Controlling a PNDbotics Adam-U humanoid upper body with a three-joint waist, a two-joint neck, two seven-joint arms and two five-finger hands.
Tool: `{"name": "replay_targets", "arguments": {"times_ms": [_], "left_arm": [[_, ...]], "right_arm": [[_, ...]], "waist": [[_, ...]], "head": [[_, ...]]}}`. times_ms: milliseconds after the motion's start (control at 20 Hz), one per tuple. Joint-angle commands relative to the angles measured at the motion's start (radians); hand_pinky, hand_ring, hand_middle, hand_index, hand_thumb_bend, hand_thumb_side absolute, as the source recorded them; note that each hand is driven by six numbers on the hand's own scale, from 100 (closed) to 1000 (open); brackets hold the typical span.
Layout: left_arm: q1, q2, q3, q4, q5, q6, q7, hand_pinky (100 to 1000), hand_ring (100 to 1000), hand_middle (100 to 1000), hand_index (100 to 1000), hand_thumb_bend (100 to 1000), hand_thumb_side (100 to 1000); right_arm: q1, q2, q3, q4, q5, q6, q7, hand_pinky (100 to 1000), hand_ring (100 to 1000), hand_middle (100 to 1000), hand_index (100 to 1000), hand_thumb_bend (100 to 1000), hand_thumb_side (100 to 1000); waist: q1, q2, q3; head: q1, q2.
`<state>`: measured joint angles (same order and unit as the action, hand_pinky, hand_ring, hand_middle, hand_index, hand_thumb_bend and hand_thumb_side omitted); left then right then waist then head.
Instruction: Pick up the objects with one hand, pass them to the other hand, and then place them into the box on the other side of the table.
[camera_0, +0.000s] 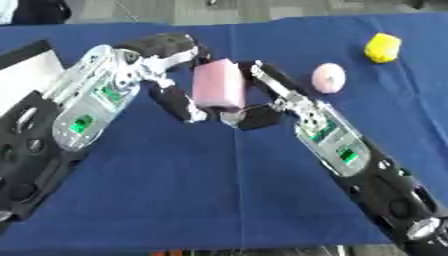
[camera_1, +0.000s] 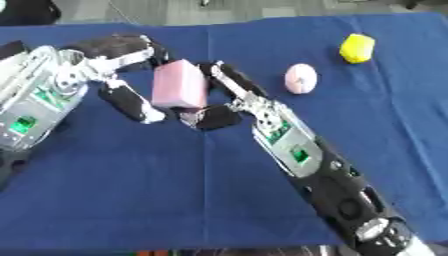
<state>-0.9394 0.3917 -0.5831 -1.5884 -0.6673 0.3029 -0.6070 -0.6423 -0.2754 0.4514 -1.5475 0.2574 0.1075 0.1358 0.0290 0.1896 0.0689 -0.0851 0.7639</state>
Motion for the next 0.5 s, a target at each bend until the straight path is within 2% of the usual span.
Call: {"name": "replay_targets", "arguments": {"times_ms": [50,500], "left_arm": [[-0.025,0.001,0.013,-0.065,0.022,0.009,-0.001,746,732,695,765,276,302],[-0.02,0.001,0.014,-0.084,0.035,0.024,-0.005,744,729,691,758,228,304]], "right_arm": [[-0.012,0.01,0.019,-0.011,-0.005,0.003,0.012,676,565,422,506,100,240],[-0.011,0.009,0.023,-0.011,-0.004,0.002,0.027,674,563,421,505,100,242]], "waist": [[0.007,-0.038,0.001],[0.006,-0.035,0.001]], "head": [[-0.004,0.006],[-0.019,0.006]]}}
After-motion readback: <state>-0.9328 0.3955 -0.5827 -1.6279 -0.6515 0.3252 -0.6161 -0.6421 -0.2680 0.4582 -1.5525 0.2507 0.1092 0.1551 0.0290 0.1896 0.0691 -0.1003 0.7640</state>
